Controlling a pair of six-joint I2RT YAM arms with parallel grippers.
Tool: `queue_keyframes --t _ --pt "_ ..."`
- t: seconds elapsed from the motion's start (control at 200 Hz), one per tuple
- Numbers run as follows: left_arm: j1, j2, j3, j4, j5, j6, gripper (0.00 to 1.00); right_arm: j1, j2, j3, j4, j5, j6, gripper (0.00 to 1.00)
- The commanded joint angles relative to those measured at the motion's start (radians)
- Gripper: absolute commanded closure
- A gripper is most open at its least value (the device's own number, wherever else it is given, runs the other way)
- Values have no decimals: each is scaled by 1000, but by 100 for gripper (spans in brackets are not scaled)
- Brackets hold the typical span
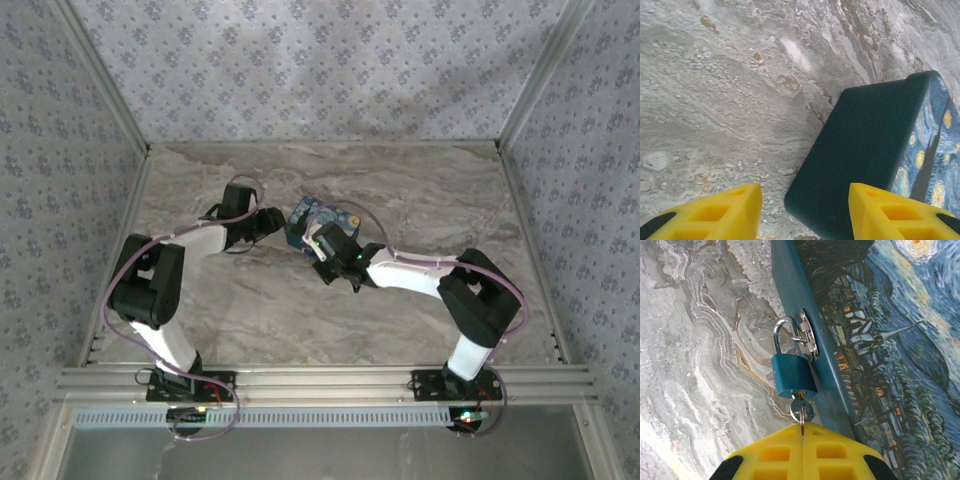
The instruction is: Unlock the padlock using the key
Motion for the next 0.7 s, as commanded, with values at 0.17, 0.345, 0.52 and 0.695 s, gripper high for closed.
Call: queue_keyframes --t 0.17,0.345,0.52,0.695 --pt "22 -4 12 71 -67 -43 51 -4 -27 -26 42 -5 10 100" --pt "22 57 73 7 -102 -22 51 -3 -29 -38 61 -4 21 100" --pt "-2 141 136 2 -47 -18 53 -4 -17 -33 94 -6 39 100" --pt "-25 137 104 42 -13 -42 55 2 19 9 125 -19 53 100"
